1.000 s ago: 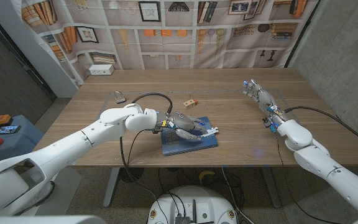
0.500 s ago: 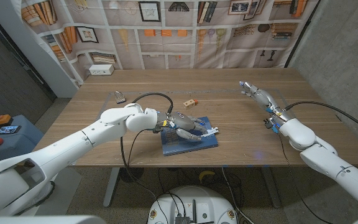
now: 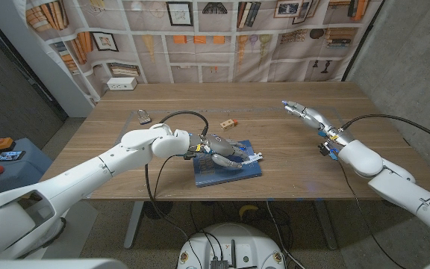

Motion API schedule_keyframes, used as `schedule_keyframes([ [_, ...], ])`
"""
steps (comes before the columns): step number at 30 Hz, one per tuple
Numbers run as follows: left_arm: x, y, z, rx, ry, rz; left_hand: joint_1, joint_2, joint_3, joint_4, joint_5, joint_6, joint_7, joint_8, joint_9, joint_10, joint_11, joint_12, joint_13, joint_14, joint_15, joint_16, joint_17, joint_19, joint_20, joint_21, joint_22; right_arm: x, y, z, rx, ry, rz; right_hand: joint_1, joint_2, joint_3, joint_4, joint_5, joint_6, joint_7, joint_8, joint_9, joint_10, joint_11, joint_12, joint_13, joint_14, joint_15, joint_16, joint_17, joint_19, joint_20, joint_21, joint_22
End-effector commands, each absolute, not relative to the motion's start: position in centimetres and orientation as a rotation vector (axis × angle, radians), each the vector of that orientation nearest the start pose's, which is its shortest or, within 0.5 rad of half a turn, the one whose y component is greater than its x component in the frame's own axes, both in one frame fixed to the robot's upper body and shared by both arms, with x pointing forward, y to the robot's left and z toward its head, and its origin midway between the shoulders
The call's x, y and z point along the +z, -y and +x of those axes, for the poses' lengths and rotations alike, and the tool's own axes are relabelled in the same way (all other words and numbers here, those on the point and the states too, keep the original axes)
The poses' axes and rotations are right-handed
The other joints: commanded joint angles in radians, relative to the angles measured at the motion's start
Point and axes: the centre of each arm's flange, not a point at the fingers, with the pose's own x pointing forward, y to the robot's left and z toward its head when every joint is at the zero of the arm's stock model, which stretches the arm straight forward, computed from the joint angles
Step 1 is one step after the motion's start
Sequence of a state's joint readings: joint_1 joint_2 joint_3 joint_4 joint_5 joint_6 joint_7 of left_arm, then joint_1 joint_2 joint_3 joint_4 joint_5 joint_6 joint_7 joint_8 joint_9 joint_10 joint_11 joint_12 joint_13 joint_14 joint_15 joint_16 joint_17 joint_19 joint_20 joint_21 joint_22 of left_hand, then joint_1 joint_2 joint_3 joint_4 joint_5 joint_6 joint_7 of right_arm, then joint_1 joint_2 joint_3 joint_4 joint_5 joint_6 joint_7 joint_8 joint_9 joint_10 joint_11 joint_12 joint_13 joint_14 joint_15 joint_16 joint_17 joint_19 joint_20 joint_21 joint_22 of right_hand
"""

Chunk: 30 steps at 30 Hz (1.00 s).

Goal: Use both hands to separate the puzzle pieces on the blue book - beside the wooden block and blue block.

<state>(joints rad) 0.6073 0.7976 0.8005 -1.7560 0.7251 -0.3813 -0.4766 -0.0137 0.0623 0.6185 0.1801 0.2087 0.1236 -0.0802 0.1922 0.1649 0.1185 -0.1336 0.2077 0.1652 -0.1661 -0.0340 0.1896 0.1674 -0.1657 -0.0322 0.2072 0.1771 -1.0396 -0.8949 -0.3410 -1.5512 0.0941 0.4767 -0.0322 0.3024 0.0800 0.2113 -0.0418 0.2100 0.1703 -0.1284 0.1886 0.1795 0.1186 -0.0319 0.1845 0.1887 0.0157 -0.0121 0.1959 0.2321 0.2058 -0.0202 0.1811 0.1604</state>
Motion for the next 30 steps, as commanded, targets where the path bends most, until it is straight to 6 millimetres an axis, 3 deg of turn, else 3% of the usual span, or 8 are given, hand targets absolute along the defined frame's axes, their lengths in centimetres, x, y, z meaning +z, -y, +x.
schedule_keyframes([
  [1,-4.8,-11.2,56.2,-0.774,0.75,1.967,0.013,0.122,0.011,0.0,0.001,0.009,0.001,-0.003,0.005,0.012,0.0,-0.002,0.005,0.003,-0.083,0.0,0.003,-0.137,-0.078,0.005,0.0,-2.5,31.5,55.1,0.283,0.765,-0.976,0.027,-0.004,0.011,-0.023,-0.006,-0.001,-0.013,0.002,0.003,-0.013,0.001,-0.001,0.003,-0.016,0.002,-0.002,-0.001,0.0,0.013,0.0,0.006],
  [4,-4.8,-11.2,56.2,-0.776,0.747,1.97,0.013,0.122,0.013,0.0,0.001,0.01,0.002,-0.003,0.005,0.013,0.001,-0.003,0.005,0.004,-0.082,-0.001,0.002,-0.137,-0.078,0.005,0.0,-2.4,31.4,54.7,0.289,0.757,-1.009,0.072,-0.001,0.032,-0.06,-0.006,-0.009,-0.019,0.004,0.005,-0.025,-0.002,0.0,0.004,-0.022,0.007,0.0,-0.005,-0.005,0.016,0.001,0.006],
  [9,-4.8,-11.2,56.2,-0.776,0.745,1.971,0.014,0.122,0.015,-0.001,0.001,0.012,0.002,-0.004,0.005,0.014,0.001,-0.004,0.005,0.005,-0.081,-0.002,0.002,-0.136,-0.078,0.004,0.0,-2.2,31.1,54.0,0.291,0.739,-1.071,0.121,-0.001,0.053,-0.1,0.0,-0.012,-0.017,0.008,0.006,-0.032,0.004,0.002,0.005,-0.028,0.017,0.002,-0.009,-0.008,0.026,0.001,0.006],
  [19,-4.9,-11.2,56.2,-0.771,0.734,1.974,0.014,0.122,0.02,-0.001,0.0,0.018,0.002,-0.004,0.005,0.021,0.003,-0.005,0.005,0.009,-0.08,-0.004,0.002,-0.133,-0.078,0.004,0.0,-1.5,30.5,52.7,0.296,0.7,-1.191,0.178,-0.014,0.074,-0.135,0.008,-0.016,-0.012,0.012,0.008,-0.059,0.012,-0.001,0.006,-0.04,0.039,0.003,-0.012,-0.011,0.042,0.002,0.006],
  [30,-5.0,-11.1,56.2,-0.761,0.736,1.977,0.015,0.122,0.024,-0.002,0.0,0.024,0.0,-0.005,0.005,0.024,0.004,-0.007,0.005,0.012,-0.079,-0.005,0.002,-0.131,-0.076,0.003,0.0,-1.1,29.4,51.4,0.312,0.646,-1.323,0.242,-0.045,0.092,-0.148,0.011,-0.046,-0.017,0.009,0.01,-0.102,0.009,-0.005,0.007,-0.066,0.064,0.001,-0.014,-0.026,0.054,0.0,0.006],
])
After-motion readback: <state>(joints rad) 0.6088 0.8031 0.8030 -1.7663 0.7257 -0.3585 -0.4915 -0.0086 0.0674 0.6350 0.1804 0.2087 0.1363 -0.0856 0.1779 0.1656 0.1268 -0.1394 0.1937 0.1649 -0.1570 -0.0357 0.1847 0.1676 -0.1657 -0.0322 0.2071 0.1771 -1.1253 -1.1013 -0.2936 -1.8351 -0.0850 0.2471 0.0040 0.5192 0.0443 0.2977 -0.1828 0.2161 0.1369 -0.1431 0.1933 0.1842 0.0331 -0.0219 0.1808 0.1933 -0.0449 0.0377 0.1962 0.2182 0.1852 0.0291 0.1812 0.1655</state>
